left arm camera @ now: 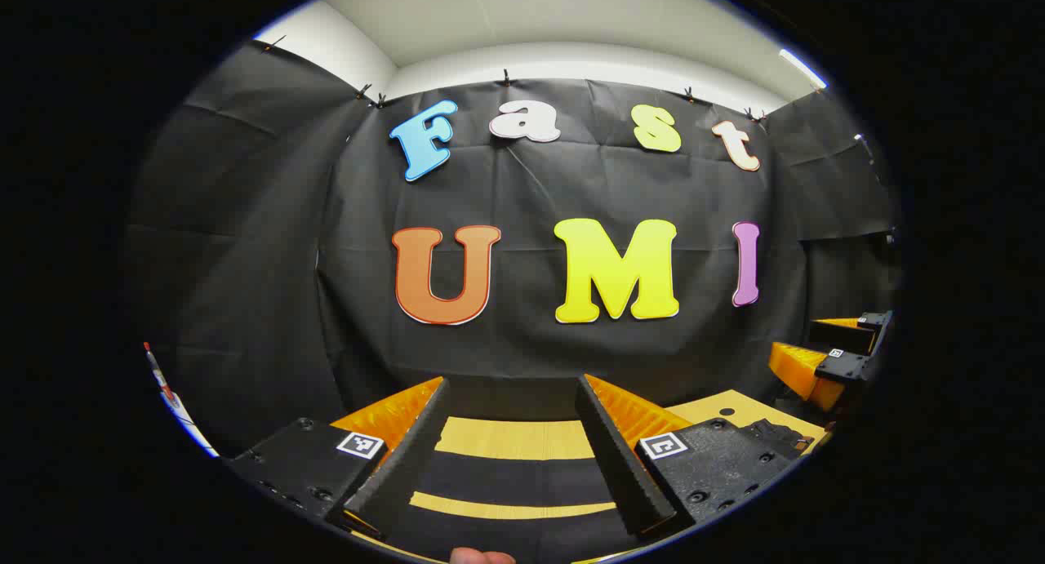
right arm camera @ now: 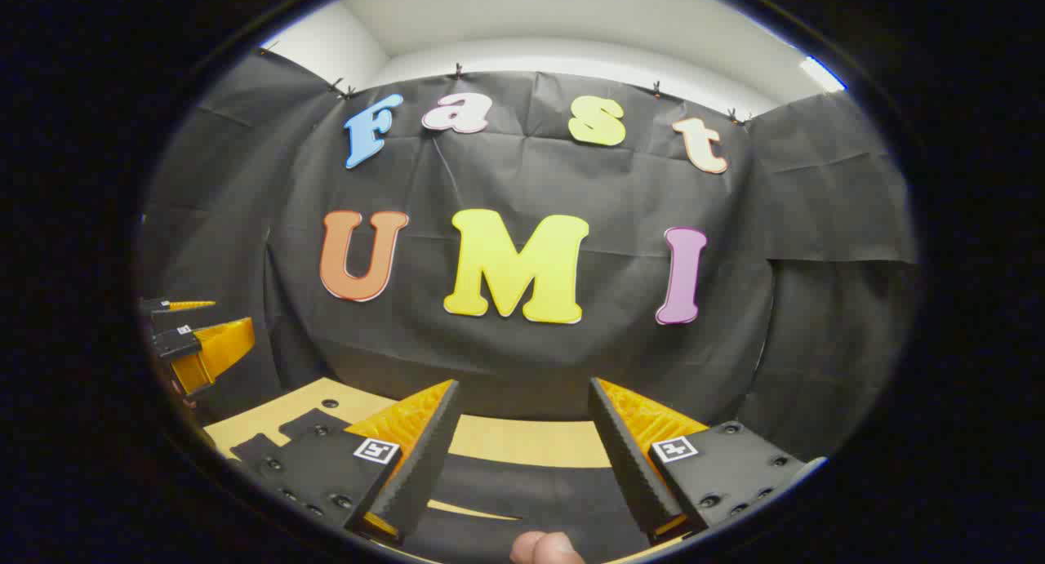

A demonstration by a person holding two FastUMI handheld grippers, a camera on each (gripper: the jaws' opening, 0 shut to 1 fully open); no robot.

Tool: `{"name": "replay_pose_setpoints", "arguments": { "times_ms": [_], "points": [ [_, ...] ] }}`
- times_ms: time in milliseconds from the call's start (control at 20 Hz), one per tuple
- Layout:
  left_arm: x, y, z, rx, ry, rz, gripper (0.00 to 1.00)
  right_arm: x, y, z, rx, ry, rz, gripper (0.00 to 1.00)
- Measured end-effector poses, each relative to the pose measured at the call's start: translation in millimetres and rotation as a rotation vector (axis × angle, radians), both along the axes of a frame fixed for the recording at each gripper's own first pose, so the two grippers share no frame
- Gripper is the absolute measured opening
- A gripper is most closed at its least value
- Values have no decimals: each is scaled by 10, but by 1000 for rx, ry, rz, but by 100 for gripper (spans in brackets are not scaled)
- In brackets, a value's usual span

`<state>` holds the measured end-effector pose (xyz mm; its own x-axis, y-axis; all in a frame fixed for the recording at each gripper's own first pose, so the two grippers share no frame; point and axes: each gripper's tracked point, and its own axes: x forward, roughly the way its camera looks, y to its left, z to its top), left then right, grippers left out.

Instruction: Grasp the waist and the cuffs of the jeans and fold them to make the two legs overlap; first hold the waist and fold one-third of the jeans toward the cuffs, then hold the cuffs and fold the remaining one-third in the same direction to finish folding.

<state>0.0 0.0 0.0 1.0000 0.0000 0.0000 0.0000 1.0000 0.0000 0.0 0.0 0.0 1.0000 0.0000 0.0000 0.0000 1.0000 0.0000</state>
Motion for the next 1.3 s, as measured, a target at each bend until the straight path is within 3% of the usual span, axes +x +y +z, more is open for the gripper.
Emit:
{"name": "replay_pose_setpoints", "arguments": {
  "times_ms": [200,250,300,800,950,1000,1050,1100,1300],
  "points": [
    [69,-49,-55,3,14,-8,98,45,-27,-28,8,16,5,94],
    [76,-63,-52,9,10,-9,98,45,-34,-29,7,14,3,99],
    [92,-65,-62,14,11,-8,98,42,-37,-17,10,10,2,94],
    [173,-133,-198,-10,57,-24,98,60,-61,-39,7,17,10,94],
    [204,-135,-247,-8,76,-22,98,100,-123,-94,13,32,0,99],
    [223,-137,-267,-9,80,-20,98,107,-153,-103,14,37,-3,94],
    [234,-128,-289,-11,88,-17,89,119,-194,-133,13,41,-8,94],
    [244,-116,-323,-18,99,-12,98,138,-237,-154,14,48,-12,94],
    [237,15,-560,-74,164,35,98,193,-529,-413,40,121,-47,94]
  ]
}}
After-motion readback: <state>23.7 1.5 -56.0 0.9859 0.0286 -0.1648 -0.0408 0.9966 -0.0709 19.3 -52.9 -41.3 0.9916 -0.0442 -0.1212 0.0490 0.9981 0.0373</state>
